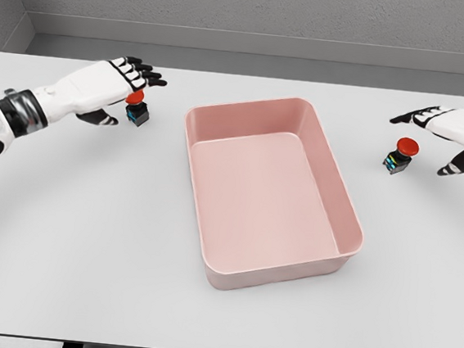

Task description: Put the industrial switch in the basket with both arms

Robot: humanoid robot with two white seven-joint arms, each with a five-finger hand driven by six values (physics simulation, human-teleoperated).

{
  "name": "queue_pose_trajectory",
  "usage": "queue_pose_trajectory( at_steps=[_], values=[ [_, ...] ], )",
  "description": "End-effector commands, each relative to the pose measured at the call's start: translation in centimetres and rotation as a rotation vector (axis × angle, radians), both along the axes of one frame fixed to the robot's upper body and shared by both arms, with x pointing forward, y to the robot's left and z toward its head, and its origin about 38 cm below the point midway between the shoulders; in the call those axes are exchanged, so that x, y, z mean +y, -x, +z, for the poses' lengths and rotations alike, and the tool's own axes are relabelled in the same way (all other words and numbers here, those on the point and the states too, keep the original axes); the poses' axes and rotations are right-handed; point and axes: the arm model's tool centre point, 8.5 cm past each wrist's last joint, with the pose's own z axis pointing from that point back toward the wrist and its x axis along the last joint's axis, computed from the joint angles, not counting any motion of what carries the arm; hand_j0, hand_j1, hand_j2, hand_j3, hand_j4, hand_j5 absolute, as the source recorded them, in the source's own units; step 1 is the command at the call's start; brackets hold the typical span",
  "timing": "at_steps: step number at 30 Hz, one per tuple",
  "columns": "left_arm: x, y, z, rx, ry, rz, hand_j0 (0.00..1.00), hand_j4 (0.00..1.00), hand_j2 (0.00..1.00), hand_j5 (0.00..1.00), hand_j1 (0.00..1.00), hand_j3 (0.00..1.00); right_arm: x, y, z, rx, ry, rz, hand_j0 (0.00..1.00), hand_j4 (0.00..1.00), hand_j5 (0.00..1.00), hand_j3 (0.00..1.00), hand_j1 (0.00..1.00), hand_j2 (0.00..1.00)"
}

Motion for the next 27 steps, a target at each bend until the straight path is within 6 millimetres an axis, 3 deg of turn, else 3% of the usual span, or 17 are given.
queue_pose_trajectory(
  at_steps=[1,8,14,27],
  values=[
    [-0.4,-0.2,-2.1,0.044,-0.019,0.008,1.00,1.00,1.00,1.00,1.00,1.00,0.0,-0.5,-0.6,0.013,0.020,-0.040,1.00,1.00,1.00,1.00,1.00,1.00],
    [0.8,-2.1,-2.1,0.061,-0.009,0.080,1.00,1.00,1.00,1.00,1.00,1.00,1.1,-1.6,-2.0,0.029,0.009,-0.050,1.00,1.00,1.00,1.00,1.00,1.00],
    [0.5,-3.0,-2.9,0.087,0.000,0.108,1.00,1.00,1.00,1.00,1.00,1.00,1.9,-1.9,-2.9,0.044,0.005,-0.049,1.00,1.00,1.00,1.00,1.00,1.00],
    [-0.8,-3.0,-3.6,0.101,-0.001,0.089,1.00,1.00,1.00,1.00,1.00,1.00,2.7,-2.6,-4.6,0.069,-0.019,-0.071,0.97,0.97,0.97,0.97,0.97,0.97]
  ],
)
